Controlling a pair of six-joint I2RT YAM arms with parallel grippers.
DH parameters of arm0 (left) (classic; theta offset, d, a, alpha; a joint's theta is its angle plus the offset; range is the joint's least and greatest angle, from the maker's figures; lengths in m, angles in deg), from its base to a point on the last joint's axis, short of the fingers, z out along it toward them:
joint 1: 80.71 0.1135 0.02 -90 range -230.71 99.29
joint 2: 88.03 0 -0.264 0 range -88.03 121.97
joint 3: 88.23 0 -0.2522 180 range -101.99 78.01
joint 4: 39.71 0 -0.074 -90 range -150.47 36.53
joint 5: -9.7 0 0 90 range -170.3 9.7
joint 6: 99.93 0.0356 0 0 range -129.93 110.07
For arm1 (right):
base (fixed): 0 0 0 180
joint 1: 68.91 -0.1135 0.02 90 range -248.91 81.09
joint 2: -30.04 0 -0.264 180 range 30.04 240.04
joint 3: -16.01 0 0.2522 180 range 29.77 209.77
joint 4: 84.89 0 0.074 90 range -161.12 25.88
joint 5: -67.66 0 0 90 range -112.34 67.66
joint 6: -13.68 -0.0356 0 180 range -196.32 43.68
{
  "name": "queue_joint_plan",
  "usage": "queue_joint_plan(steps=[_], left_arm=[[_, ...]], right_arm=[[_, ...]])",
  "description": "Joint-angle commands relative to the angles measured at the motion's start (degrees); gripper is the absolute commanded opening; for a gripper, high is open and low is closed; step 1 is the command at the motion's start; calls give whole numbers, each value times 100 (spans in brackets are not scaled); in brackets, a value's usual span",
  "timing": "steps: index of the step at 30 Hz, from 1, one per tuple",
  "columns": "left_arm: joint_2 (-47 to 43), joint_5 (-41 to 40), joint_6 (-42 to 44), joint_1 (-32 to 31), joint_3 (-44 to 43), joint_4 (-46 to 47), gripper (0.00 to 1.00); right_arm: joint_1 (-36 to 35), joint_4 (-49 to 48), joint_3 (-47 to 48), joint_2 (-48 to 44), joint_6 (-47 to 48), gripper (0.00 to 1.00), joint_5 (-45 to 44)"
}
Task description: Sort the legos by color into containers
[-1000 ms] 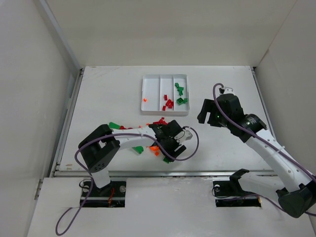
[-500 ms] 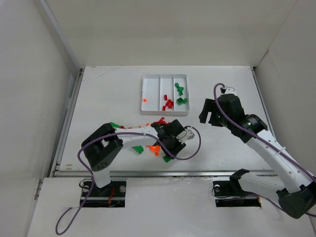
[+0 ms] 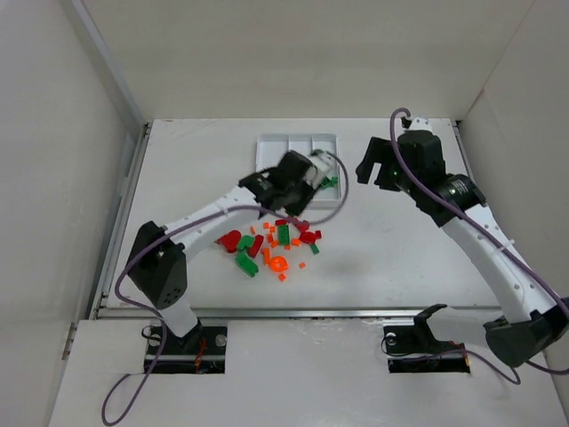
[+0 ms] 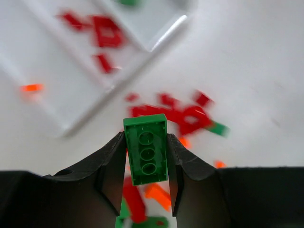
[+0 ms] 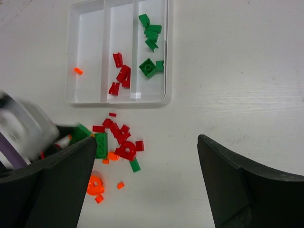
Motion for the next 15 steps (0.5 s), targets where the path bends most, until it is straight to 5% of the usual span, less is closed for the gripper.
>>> queue_joint_plan(steps=[1,6,15], left_arm=[[241,-724,-409,1237,-598,309,0],[1499,30,-525,2636,-1970,256,0],[2529,444,-515,2761,-2701,1100,0]], right_arm=[[97,-262,377,416,193,92,97],[149,-465,905,1434,193,92,229],[202,-404,1231,2016,193,92,115]])
